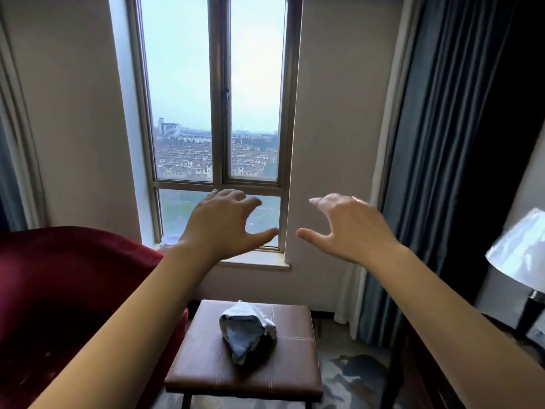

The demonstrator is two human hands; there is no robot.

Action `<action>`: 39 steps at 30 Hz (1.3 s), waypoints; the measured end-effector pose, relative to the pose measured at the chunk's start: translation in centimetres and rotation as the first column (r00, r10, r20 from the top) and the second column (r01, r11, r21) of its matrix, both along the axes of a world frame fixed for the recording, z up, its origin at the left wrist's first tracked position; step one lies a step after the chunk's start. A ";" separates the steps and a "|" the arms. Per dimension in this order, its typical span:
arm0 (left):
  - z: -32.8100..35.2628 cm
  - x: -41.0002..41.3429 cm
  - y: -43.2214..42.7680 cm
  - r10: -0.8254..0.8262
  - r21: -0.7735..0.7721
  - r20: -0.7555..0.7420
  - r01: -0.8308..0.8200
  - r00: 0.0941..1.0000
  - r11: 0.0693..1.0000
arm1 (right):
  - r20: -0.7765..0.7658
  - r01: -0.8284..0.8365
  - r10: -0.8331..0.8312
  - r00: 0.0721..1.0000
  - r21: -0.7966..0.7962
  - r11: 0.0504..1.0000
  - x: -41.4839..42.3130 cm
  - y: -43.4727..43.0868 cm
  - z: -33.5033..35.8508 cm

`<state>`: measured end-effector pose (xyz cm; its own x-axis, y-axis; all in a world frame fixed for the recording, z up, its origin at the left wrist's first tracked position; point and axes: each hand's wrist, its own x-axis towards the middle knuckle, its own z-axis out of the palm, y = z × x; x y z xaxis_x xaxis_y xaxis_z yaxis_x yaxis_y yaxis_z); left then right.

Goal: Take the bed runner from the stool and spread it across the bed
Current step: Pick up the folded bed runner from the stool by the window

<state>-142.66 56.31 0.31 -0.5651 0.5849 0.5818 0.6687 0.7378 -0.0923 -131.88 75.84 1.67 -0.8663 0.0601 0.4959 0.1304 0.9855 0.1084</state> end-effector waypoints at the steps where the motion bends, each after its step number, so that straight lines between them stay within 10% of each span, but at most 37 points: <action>1: -0.1 -1.3 0.3 -0.004 -0.001 0.003 0.004 1.000 1.000 | 0.007 0.004 -0.004 1.000 0.005 1.000 -1.3 0.3 -0.1; 39: -2.9 -44.9 12.9 0.111 -0.006 0.044 -0.111 0.993 0.994 | 0.032 -0.118 0.119 0.992 -0.010 0.993 -47.8 15.0 -3.3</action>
<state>-187.54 69.19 -2.60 -0.6517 0.5193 0.5528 0.5861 0.8074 -0.0677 -179.64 90.80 -1.67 -0.8834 -0.0401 0.4669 0.0090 0.9947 0.1024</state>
